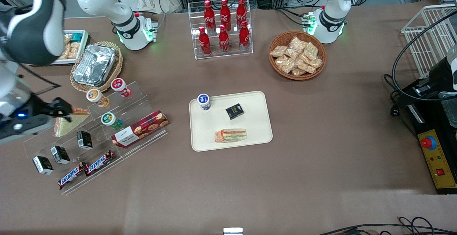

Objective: Place sandwich on tray

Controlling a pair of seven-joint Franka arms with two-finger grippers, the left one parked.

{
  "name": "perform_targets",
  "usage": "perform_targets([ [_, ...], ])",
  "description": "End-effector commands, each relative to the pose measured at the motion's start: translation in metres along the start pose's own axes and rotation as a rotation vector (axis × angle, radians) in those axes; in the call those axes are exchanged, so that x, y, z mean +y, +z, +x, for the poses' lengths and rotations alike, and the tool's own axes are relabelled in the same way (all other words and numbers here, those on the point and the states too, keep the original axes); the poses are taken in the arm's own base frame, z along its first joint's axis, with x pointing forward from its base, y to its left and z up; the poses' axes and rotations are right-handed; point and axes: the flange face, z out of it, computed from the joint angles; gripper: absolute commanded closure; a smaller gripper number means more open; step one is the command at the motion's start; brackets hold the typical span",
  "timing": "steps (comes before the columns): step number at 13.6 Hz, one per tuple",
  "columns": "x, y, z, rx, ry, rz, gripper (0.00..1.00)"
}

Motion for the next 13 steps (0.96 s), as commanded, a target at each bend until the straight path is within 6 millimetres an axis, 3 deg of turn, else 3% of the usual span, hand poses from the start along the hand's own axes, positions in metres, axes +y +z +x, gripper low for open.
perform_targets([
  [1,0.049,0.0,-0.024,0.025,0.099,-0.01,0.01],
  [2,0.067,0.003,-0.035,0.018,0.133,-0.004,0.0],
  [6,0.109,-0.005,-0.071,0.058,0.244,0.066,0.0],
  [9,0.107,-0.009,-0.079,0.042,0.366,0.13,0.0],
  [13,0.092,-0.024,-0.079,0.043,0.374,0.153,0.01],
])
